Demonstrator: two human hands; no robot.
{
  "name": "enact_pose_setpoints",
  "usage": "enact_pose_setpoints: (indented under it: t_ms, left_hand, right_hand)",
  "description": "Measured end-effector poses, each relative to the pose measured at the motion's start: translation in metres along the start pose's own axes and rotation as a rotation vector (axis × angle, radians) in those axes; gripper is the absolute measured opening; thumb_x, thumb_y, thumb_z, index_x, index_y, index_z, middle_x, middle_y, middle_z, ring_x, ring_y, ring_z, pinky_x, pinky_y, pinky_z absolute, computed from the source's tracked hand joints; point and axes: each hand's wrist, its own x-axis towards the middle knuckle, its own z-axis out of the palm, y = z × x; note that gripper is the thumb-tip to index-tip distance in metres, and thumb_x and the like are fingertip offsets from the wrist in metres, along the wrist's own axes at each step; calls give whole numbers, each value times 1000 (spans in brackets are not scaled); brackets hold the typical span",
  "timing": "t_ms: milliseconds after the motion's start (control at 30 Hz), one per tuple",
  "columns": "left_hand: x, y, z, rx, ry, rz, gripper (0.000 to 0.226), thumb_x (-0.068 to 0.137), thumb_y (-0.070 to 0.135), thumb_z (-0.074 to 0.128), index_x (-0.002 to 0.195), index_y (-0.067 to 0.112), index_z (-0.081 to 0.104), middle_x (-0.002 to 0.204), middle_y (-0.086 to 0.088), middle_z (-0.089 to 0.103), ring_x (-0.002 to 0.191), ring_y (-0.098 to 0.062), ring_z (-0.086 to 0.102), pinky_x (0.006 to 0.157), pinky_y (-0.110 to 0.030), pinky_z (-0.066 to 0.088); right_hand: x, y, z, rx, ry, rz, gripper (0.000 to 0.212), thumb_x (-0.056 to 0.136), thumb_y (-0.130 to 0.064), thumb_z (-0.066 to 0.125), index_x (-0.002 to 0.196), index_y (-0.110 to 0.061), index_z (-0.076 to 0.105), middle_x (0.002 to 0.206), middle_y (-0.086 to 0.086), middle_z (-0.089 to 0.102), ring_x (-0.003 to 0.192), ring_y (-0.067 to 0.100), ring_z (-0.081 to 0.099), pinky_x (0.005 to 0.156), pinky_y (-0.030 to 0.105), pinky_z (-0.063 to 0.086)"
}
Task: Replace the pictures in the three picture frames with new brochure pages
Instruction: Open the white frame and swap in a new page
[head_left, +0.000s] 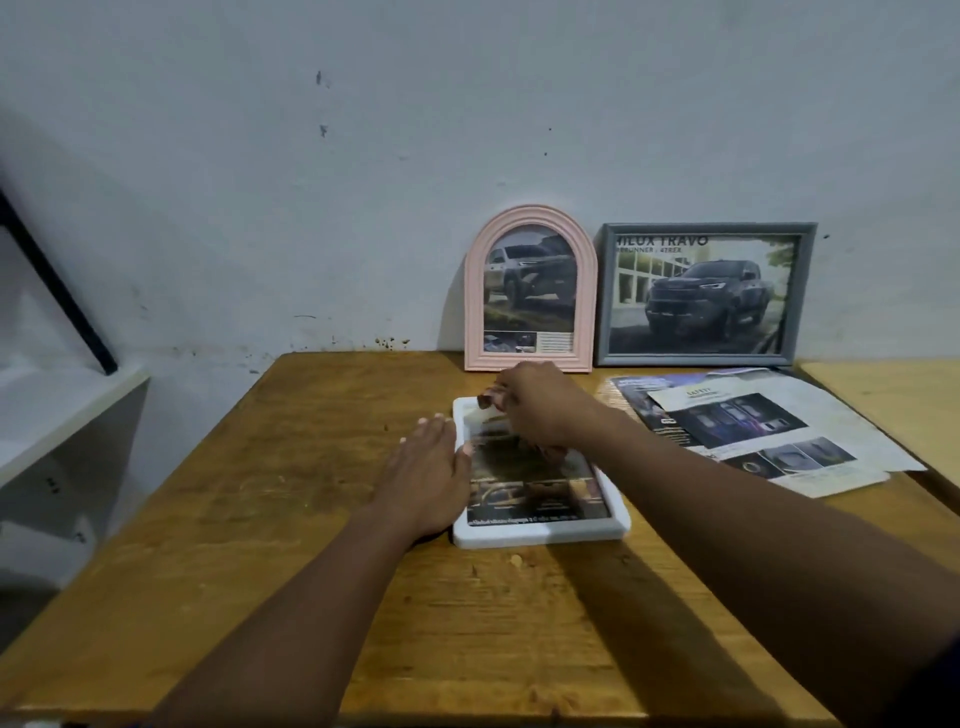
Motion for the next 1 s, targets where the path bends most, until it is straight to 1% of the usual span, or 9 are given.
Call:
enact_pose_setpoints:
  t_ms: [67,133,167,267,500,633,733,867,1000]
  left_hand:
    - [-1,0,1,29,19,15,59,109,41,21,161,15,14,170,-4,8,156,-20,1,124,-40,2]
    - [1,-1,0,73,25,38,59,108,42,19,162,17,12,170,-3,7,156,-20,-1,124,-40,0]
    - [3,-2,0,102,24,52,60,108,42,18,162,18,10,170,-2,6,156,-19,-2,124,-40,-1]
    - [5,-1,-2,186,12,85,62,107,45,14,162,18,6,170,-1,2,155,-18,-5,123,-39,-5]
    - [3,4,-4,267,-48,85,65,107,47,9,162,13,4,170,-3,0,155,-16,-8,125,-40,-7]
    - [5,5,-3,319,-43,85,67,106,49,8,161,11,7,170,-4,4,155,-16,-8,125,-42,-6]
    - [3,7,-4,339,-39,78,68,105,49,7,161,10,9,170,-6,6,155,-17,-7,125,-42,-6]
    - [3,7,-4,323,-36,71,70,105,52,6,161,10,9,170,-6,7,155,-18,-7,125,-41,-6]
    - [3,9,-3,314,-32,65,71,104,53,5,161,11,10,170,-5,7,155,-18,-7,125,-41,-6]
  right_hand:
    - [5,2,20,-72,-40,-67,37,98,-41,48,126,-24,64,137,3,57,127,29,47,102,46,42]
    - [1,11,32,-85,-46,-122,43,99,-46,40,136,-32,55,155,-4,39,146,27,25,114,53,25]
    - [-3,16,35,-84,-32,-171,45,99,-45,35,139,-33,52,157,-6,36,148,24,20,116,52,22]
    - [-9,29,39,-90,-53,-284,56,95,-42,29,146,-27,47,156,-6,40,149,18,24,118,47,25]
    - [1,27,52,-186,-64,-374,55,99,-38,27,148,-18,44,156,1,40,150,21,23,118,47,26]
    - [8,29,49,-193,-63,-361,50,102,-35,32,148,-19,45,154,0,43,148,20,28,118,43,27]
    - [5,31,50,-213,-46,-307,57,97,-41,25,145,-20,48,151,0,47,145,22,34,116,43,31]
    - [-7,45,43,-288,-46,-150,60,95,-45,31,148,-18,41,151,3,46,142,23,37,113,42,34]
    - [-26,39,41,-381,-32,4,61,96,-45,39,144,-7,40,147,13,47,138,30,38,112,43,30]
